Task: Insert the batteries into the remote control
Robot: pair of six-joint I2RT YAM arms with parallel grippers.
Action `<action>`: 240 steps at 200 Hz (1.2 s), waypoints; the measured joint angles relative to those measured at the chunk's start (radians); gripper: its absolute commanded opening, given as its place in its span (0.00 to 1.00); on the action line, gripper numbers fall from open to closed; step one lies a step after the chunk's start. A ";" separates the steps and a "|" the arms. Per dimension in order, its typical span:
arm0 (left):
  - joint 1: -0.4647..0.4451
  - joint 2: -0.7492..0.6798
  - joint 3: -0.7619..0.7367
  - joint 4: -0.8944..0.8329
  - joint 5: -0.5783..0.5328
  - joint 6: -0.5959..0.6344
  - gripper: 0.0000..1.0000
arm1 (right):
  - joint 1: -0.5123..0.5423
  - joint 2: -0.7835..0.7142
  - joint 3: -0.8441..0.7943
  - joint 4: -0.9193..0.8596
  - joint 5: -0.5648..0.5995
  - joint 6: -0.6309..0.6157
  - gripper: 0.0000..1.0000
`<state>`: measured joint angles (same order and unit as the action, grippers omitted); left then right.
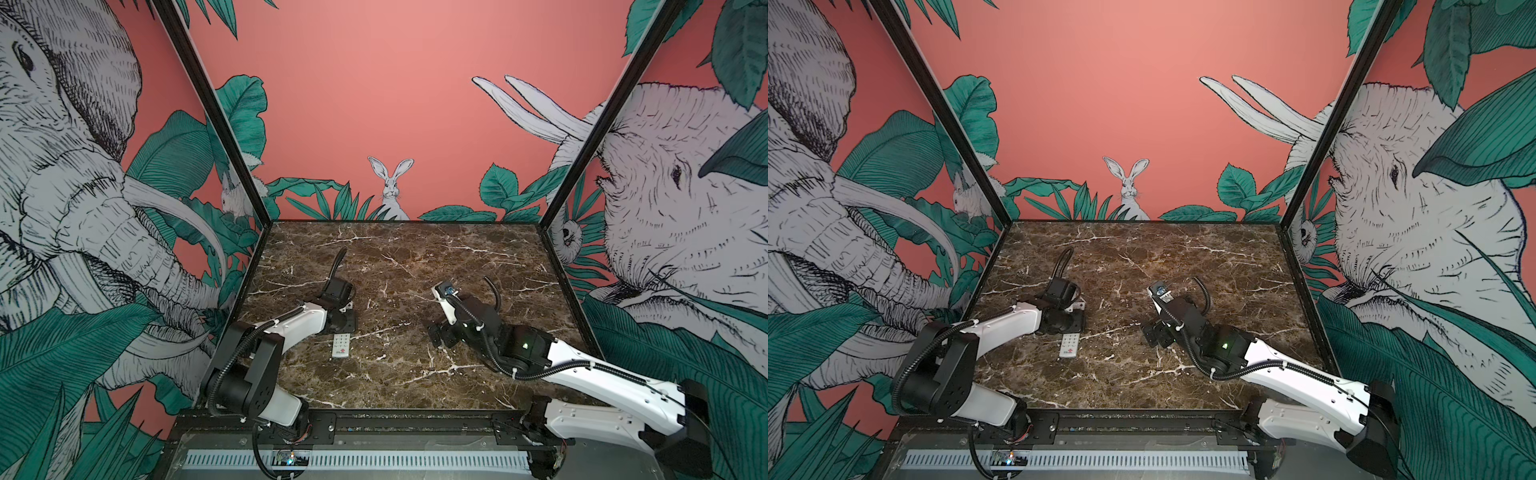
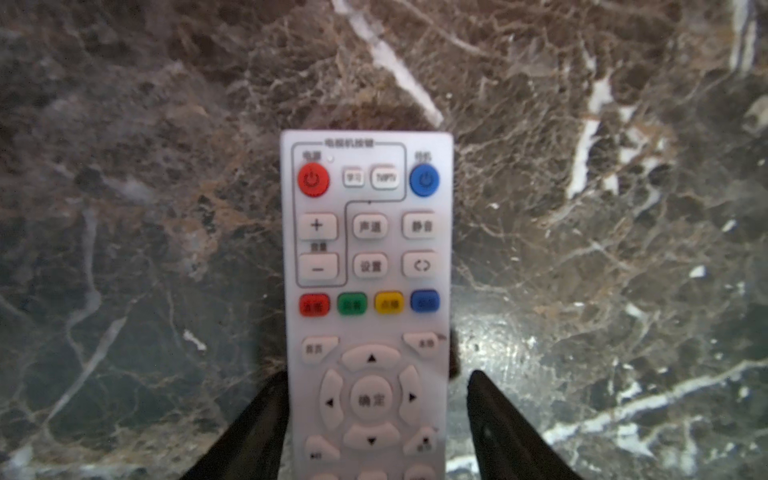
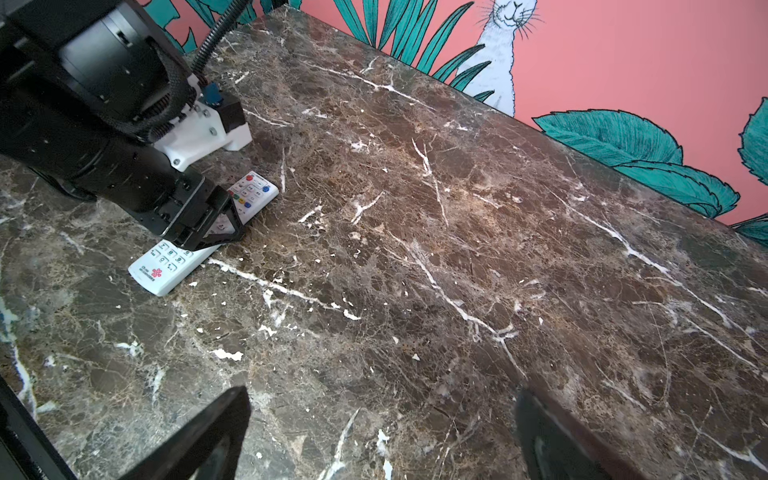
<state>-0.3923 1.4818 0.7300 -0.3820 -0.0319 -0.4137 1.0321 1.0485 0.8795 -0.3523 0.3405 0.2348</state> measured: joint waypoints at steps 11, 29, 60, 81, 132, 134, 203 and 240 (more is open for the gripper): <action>0.000 -0.005 -0.002 -0.005 0.001 -0.005 0.82 | 0.000 0.000 0.005 -0.005 0.004 0.000 0.99; 0.000 -0.022 -0.004 -0.026 0.004 -0.002 0.89 | 0.000 0.000 0.011 -0.017 0.020 0.002 0.99; 0.000 -0.092 -0.004 -0.070 -0.008 0.006 0.96 | -0.008 -0.006 0.014 -0.036 0.060 0.010 0.99; 0.000 -0.161 0.001 -0.099 -0.030 0.022 0.99 | -0.042 -0.044 0.001 -0.043 0.085 0.019 0.99; 0.025 -0.365 0.007 -0.105 -0.145 0.060 0.99 | -0.220 -0.233 -0.129 -0.056 0.122 0.027 0.99; 0.029 -0.374 0.007 -0.105 -0.151 0.061 0.99 | -0.228 -0.239 -0.135 -0.056 0.124 0.026 0.99; 0.144 -0.562 0.006 -0.076 -0.353 0.077 0.99 | -0.449 -0.282 -0.245 -0.035 0.198 0.000 0.99; 0.147 -0.562 -0.038 -0.005 -0.526 0.097 0.99 | -0.546 -0.304 -0.359 0.099 0.255 -0.037 0.99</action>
<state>-0.2451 0.9203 0.6922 -0.3870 -0.5579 -0.3172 0.4862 0.7448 0.5205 -0.2535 0.5953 0.1974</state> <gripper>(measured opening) 0.992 0.987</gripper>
